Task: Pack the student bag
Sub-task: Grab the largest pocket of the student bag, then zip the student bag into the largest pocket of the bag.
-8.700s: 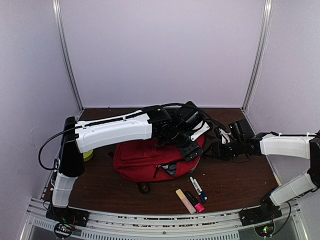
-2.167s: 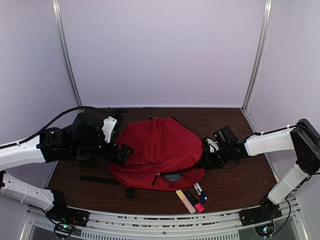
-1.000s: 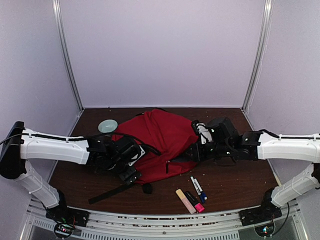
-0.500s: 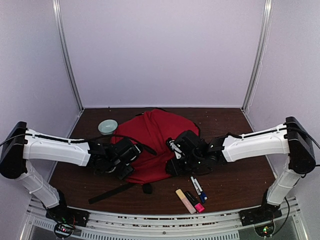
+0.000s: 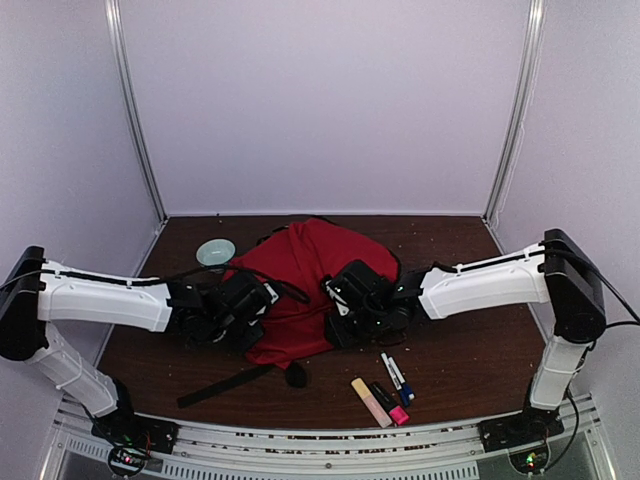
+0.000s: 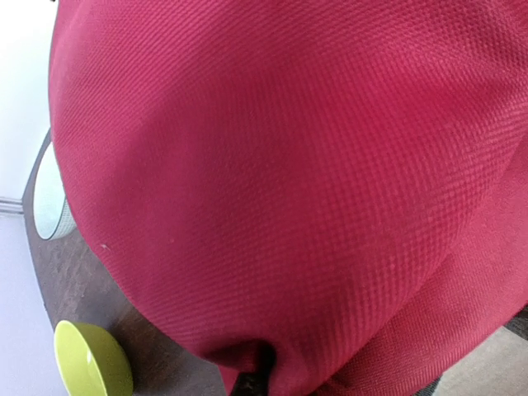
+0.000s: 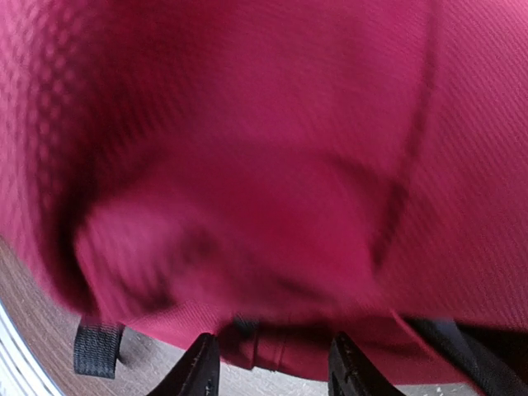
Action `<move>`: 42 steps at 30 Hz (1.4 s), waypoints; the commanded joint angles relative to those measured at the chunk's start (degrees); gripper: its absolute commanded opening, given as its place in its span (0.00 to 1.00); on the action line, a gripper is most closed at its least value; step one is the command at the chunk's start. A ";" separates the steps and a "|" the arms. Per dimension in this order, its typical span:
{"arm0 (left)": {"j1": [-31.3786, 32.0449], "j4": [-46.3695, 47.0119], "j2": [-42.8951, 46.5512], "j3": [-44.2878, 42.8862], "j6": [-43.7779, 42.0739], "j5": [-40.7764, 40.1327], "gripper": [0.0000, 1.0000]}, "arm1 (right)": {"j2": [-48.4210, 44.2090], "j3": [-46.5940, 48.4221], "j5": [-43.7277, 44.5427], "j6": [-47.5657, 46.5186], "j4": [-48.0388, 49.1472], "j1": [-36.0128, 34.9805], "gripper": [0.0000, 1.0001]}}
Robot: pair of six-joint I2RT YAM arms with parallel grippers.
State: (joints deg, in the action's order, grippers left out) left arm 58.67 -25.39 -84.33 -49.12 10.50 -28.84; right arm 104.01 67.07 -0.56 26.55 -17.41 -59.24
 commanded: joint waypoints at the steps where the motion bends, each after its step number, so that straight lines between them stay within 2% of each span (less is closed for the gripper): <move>1: 0.42 2.16 4.75 0.09 -1.06 6.07 0.00 | -3.02 -0.14 2.33 -3.99 1.49 0.07 0.46; 7: 1.09 6.08 7.78 -0.40 -2.42 14.40 0.00 | -2.25 0.54 1.35 -3.25 3.50 2.60 0.44; 11: 1.09 6.58 8.97 -0.40 -2.33 16.39 0.00 | -3.07 -0.26 2.90 -2.86 4.88 3.59 0.39; 13: 1.09 6.66 9.66 -0.15 -2.25 16.51 0.00 | -3.75 -0.78 4.15 -2.62 5.53 3.97 0.32; 17: 1.09 7.26 11.86 0.99 -1.93 16.43 0.00 | -4.53 -1.59 5.32 -2.37 5.65 5.21 0.04; 18: 1.09 7.36 12.54 1.41 -1.74 16.16 0.00 | -4.86 -1.97 5.30 -2.24 5.31 5.70 0.00; 24: 1.03 5.01 16.23 3.24 -0.50 12.07 0.00 | -10.89 -6.79 4.90 -3.20 3.85 10.88 0.00; 33: 0.75 3.40 19.73 5.40 -0.33 10.08 0.00 | -20.08 -13.57 0.78 -8.49 -2.63 23.35 0.00; 39: 0.33 0.53 20.57 4.83 0.04 7.52 0.00 | -21.41 -12.90 1.70 -7.96 -4.95 28.73 0.00; 42: -0.21 -0.90 22.26 5.27 0.89 5.83 0.00 | -20.91 -11.83 -0.99 -7.26 -5.29 32.32 0.00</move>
State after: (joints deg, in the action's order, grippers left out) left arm 59.75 -18.57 -66.63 -43.92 9.85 -15.62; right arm 83.59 54.19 -11.51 18.00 -17.28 -34.98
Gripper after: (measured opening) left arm 0.024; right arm 0.022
